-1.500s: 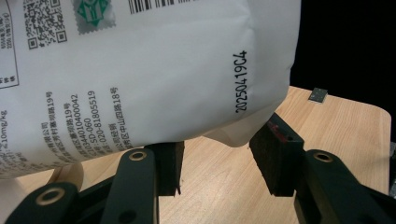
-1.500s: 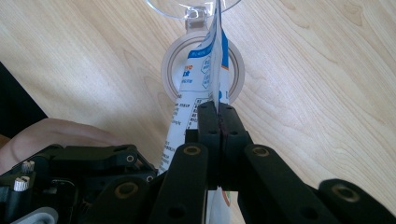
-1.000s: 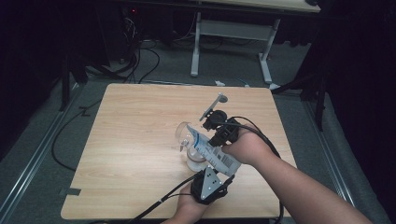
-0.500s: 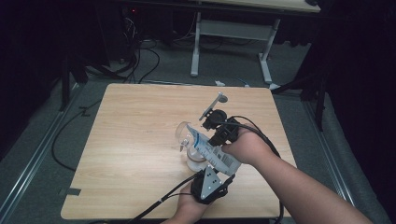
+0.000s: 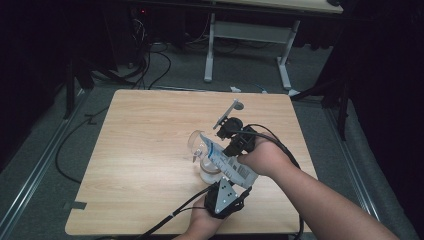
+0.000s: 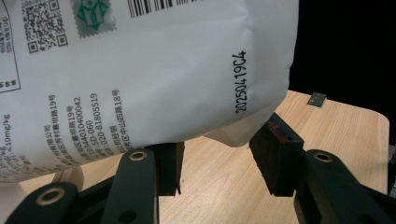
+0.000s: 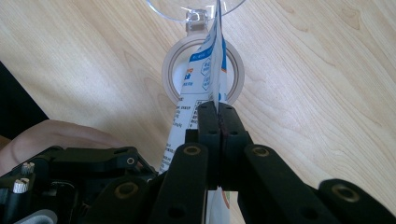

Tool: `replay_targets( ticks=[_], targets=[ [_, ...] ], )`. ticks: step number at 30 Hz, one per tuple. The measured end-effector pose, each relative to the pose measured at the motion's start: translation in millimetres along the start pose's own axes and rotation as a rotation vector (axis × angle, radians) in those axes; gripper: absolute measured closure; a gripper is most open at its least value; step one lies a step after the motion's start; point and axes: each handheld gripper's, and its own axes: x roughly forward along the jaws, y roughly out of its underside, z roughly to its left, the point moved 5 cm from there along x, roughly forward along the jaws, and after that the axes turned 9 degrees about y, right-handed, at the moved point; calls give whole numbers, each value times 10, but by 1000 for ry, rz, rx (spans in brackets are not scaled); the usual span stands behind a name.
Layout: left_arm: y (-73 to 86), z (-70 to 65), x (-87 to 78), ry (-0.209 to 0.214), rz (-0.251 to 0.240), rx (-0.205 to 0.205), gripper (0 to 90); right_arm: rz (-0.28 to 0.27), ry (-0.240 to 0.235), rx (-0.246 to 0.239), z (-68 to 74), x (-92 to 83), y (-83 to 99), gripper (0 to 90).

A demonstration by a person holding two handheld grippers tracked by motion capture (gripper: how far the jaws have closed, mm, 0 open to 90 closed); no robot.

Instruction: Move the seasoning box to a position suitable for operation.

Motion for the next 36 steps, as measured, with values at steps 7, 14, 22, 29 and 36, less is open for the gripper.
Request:
replay_targets(
  ticks=[7,14,22,29,36],
  targets=[
    [-3,0,1,-1,-1,0,562,-1,-1,-3,0,-2,-1,900],
    [-5,4,-4,-2,-2,-1,563,-1,0,-6,7,1,-9,900],
    [-7,12,-12,-5,0,4,563,1,-1,-6,16,-4,-18,900],
    [-12,21,-17,-9,-6,-2,563,-2,0,-11,25,-6,-40,900],
    [-8,24,-18,-7,-6,-5,564,-2,2,-14,30,13,-49,900]
  ],
)
